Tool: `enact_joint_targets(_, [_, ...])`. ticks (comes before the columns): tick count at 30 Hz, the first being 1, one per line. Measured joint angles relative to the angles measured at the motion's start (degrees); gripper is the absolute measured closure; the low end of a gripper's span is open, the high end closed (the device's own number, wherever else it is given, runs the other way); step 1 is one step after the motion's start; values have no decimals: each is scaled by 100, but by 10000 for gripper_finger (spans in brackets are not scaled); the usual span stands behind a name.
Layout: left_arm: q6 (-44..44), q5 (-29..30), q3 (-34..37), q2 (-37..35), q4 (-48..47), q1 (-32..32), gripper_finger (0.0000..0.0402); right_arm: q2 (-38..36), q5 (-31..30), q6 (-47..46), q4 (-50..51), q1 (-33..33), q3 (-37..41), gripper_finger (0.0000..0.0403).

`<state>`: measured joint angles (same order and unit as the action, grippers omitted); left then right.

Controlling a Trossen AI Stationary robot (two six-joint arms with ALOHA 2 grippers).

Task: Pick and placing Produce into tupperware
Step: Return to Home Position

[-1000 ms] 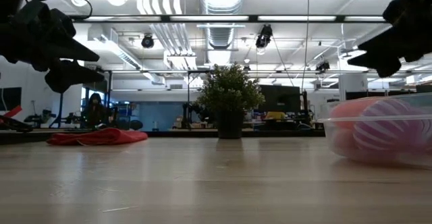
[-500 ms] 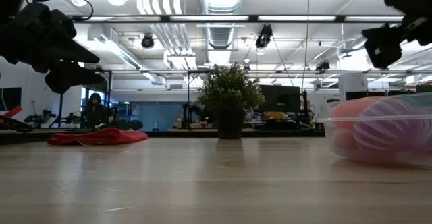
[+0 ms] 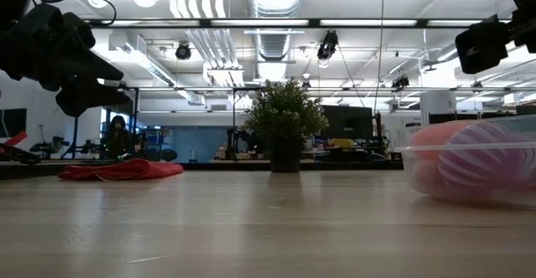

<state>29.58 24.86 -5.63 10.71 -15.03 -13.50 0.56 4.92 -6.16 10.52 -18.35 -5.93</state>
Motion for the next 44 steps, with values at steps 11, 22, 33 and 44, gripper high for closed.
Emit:
enact_joint_targets(11, [0, -2, 2, 10, 0, 0, 121, 0, -45, -724, -7, 0, 0, 154])
enact_joint_targets(22, [0, 0, 2, 3, 0, -1, 121, 0, -48, -730, -7, 0, 2, 154])
enact_joint_targets(33, [0, 0, 2, 3, 0, 0, 121, 0, -48, -729, -7, 0, 2, 154])
enact_joint_targets(44, [0, 0, 2, 3, 0, 0, 121, 0, -48, -726, -8, 0, 2, 154])
